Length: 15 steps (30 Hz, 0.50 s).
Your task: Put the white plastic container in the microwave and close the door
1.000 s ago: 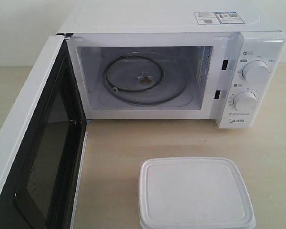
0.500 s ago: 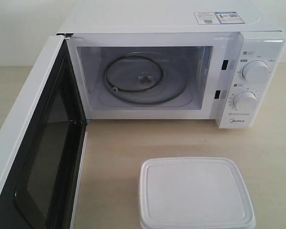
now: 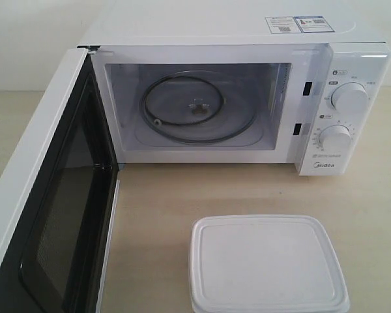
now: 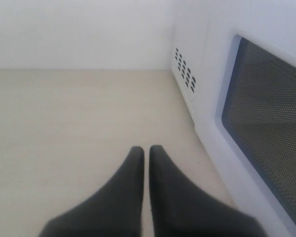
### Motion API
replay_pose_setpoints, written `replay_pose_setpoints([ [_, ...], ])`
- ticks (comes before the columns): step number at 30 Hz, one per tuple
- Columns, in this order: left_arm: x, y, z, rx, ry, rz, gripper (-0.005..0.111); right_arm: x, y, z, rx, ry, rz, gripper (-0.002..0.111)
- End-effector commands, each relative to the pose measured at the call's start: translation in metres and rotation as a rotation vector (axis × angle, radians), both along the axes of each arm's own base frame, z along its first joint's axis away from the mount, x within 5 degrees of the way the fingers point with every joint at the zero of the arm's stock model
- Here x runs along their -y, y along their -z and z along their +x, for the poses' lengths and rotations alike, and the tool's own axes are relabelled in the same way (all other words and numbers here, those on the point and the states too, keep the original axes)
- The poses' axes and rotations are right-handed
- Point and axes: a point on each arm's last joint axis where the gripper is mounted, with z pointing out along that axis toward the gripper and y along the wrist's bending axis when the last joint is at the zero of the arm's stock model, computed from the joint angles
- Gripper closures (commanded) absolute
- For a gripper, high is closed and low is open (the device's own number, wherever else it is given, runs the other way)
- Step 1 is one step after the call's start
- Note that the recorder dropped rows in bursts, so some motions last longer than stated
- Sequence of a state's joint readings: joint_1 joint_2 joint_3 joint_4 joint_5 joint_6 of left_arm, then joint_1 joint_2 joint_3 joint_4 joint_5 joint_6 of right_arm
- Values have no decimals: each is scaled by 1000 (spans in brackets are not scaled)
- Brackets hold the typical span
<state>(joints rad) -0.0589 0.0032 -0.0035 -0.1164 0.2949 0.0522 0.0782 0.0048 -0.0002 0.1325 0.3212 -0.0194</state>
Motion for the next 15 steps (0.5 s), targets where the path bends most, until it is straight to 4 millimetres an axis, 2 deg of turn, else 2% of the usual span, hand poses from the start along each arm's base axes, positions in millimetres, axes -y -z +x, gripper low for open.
replay_pose_setpoints([
  [1, 0, 1, 0, -2, -1, -7, 102, 2, -15, 2, 173, 21, 7, 109],
  [6, 0, 1, 0, -2, -1, -7, 102, 4, -30, 2, 336, 42, 20, 109],
  [12, 0, 1, 0, -2, -1, -7, 102, 5, -37, 1, 419, 50, -37, 109],
  [15, 0, 1, 0, -2, -1, -7, 102, 6, -48, -1, 545, 71, -39, 109],
])
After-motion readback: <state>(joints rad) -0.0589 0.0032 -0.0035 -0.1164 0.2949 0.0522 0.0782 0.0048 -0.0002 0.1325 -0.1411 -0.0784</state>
